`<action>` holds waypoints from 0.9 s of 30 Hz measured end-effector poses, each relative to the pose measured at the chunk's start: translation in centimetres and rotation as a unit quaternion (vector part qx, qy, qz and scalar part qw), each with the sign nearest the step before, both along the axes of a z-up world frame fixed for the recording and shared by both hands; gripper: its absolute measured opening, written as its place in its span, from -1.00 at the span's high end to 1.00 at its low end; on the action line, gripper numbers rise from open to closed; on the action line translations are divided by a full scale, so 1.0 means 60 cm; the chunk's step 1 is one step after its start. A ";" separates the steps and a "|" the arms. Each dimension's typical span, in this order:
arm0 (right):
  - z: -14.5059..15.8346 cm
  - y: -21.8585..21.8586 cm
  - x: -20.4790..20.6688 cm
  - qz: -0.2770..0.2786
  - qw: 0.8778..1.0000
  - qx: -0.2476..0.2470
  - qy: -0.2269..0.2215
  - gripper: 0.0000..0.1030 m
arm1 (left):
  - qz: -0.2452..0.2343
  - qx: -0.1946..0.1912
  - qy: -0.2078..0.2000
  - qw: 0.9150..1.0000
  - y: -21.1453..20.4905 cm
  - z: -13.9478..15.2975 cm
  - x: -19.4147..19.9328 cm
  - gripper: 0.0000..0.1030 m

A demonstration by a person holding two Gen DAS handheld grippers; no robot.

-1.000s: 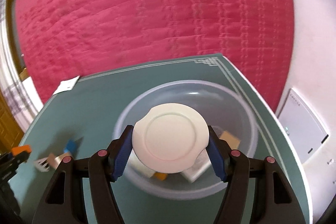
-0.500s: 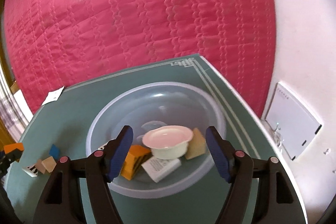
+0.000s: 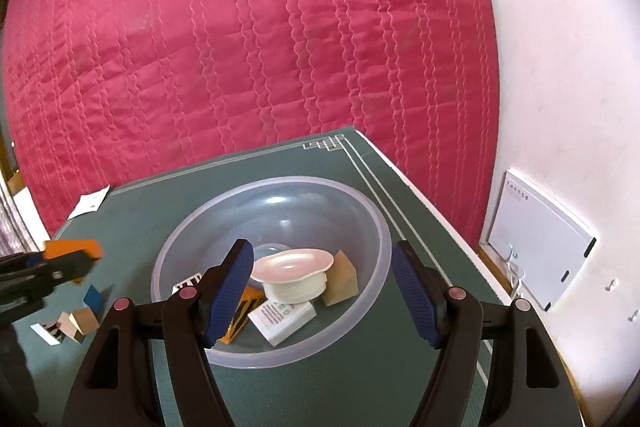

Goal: Organize rigid objects
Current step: 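Carry the orange block into the bowl with the left gripper and release it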

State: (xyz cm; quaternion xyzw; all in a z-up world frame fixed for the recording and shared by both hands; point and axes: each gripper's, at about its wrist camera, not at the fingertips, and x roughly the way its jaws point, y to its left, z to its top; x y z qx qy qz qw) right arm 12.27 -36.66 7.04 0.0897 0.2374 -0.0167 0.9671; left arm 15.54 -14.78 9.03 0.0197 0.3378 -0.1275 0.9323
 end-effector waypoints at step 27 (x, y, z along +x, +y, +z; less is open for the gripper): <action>-0.001 0.015 -0.012 0.011 1.000 -0.008 -0.005 -0.42 | 0.021 -0.011 0.026 0.999 -0.008 -0.025 0.052 -0.41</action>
